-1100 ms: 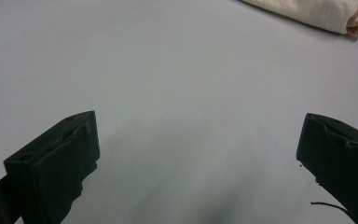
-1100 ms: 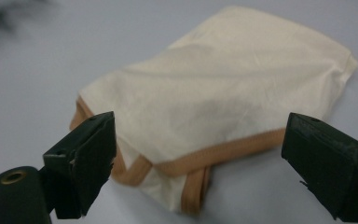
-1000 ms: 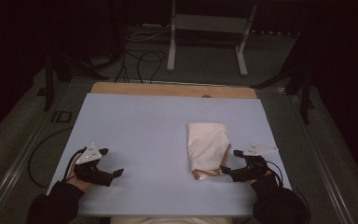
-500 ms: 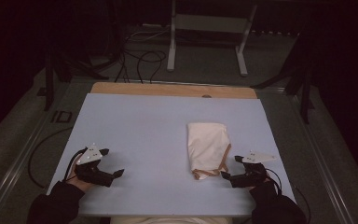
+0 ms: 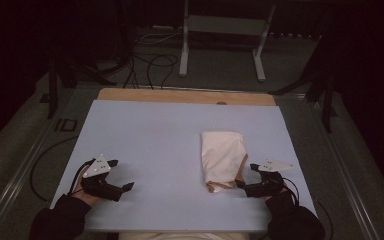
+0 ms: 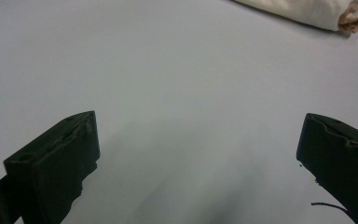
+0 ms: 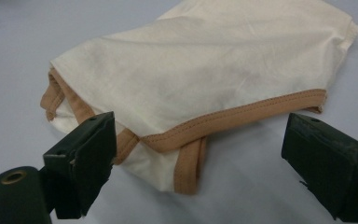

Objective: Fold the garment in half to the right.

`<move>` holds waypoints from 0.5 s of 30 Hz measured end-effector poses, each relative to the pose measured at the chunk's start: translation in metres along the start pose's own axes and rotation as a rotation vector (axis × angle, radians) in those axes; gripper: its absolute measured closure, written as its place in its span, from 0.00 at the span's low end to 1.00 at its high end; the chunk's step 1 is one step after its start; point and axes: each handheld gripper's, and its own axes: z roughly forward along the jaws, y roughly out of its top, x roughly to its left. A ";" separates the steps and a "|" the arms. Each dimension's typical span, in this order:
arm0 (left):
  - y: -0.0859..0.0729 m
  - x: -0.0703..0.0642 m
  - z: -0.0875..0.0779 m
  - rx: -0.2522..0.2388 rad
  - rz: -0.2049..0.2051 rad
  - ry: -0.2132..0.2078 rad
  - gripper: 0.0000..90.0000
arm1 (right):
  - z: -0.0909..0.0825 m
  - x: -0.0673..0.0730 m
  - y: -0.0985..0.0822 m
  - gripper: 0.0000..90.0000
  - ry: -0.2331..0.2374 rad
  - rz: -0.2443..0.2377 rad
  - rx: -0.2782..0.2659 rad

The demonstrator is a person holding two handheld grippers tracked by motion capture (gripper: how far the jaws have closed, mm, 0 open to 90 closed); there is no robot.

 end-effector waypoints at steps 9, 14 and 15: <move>-0.001 -0.001 0.000 0.002 0.001 0.007 0.00 | -0.002 0.001 0.001 0.11 -0.003 -0.006 -0.005; 0.000 -0.002 0.001 0.008 0.010 0.017 0.00 | -0.001 0.002 0.001 0.11 0.004 -0.006 -0.001; 0.000 -0.003 0.001 0.007 0.009 0.015 0.00 | -0.001 0.002 0.001 0.11 0.002 -0.006 0.000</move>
